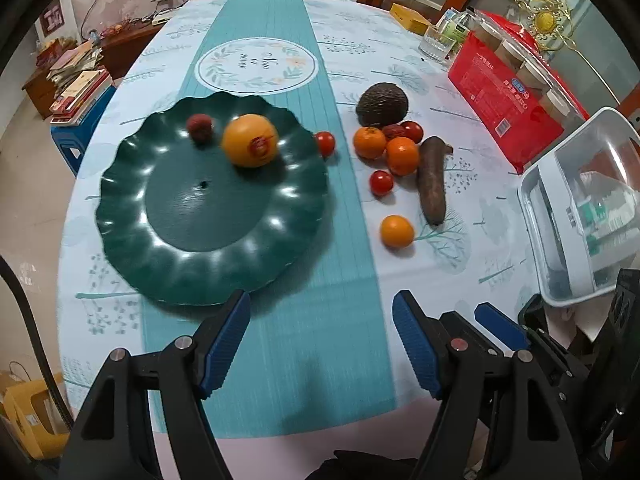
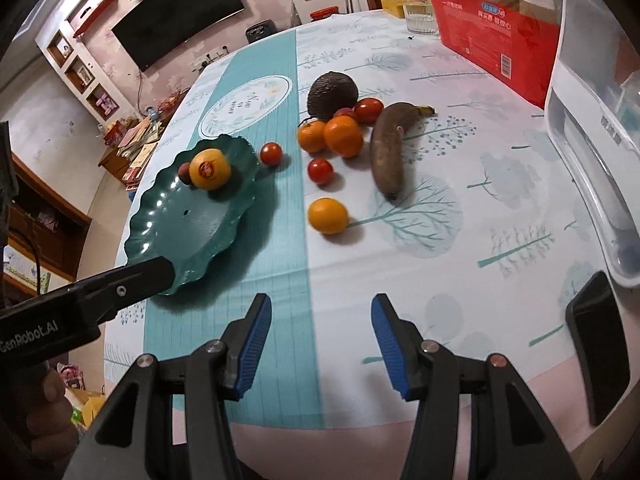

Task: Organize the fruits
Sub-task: 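Withdraw both tools from the plate back toward the fruits, then grasp the small orange with the left tool while the right tool grasps the banana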

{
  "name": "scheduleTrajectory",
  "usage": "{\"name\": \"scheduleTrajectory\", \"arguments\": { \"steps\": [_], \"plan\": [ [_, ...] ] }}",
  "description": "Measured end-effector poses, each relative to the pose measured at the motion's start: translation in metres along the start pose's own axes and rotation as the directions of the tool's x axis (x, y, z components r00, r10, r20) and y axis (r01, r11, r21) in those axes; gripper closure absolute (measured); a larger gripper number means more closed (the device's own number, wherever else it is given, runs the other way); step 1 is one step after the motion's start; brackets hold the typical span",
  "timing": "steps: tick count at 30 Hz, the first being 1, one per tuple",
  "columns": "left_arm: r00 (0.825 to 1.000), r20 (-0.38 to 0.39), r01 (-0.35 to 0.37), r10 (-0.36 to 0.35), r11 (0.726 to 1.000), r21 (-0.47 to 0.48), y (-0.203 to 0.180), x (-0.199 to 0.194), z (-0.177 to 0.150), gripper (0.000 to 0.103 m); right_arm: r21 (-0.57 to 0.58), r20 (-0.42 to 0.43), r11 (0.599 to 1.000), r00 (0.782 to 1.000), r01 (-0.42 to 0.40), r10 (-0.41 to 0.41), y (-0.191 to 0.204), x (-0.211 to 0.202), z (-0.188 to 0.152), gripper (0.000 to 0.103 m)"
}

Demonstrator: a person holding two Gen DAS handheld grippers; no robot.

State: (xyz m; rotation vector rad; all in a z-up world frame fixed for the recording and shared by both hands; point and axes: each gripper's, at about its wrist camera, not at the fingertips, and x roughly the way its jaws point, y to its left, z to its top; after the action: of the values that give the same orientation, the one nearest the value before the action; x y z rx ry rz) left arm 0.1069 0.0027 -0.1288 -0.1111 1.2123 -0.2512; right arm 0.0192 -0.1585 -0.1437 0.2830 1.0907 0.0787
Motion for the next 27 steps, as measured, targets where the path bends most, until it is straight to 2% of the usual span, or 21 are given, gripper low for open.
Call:
{"name": "scheduleTrajectory", "arguments": {
  "steps": [9, 16, 22, 27],
  "plan": [
    [1.000, 0.013, -0.022, 0.023, 0.999, -0.032, -0.044, 0.025, 0.012, 0.031, -0.030, -0.042, 0.999, 0.999, -0.020, 0.019, -0.050, -0.001, 0.034, 0.051],
    [0.999, 0.002, -0.034, 0.034, 0.998, -0.056, -0.065, 0.055, 0.021, 0.031, 0.044, -0.113, 0.997, 0.991, -0.065, 0.069, -0.092, 0.016, 0.071, 0.050],
    [0.999, 0.007, -0.049, 0.050, 0.995, -0.089, -0.072, 0.078, 0.029, 0.031, 0.103, -0.182, 0.990, 0.976, -0.098, 0.115, -0.111, 0.039, 0.100, 0.050],
    [0.998, 0.028, -0.052, 0.056, 0.992, -0.116, -0.073, 0.097, 0.035, 0.031, 0.121, -0.191, 0.987, 0.973, -0.106, 0.127, -0.112, 0.055, 0.127, 0.050]
  ]
}}
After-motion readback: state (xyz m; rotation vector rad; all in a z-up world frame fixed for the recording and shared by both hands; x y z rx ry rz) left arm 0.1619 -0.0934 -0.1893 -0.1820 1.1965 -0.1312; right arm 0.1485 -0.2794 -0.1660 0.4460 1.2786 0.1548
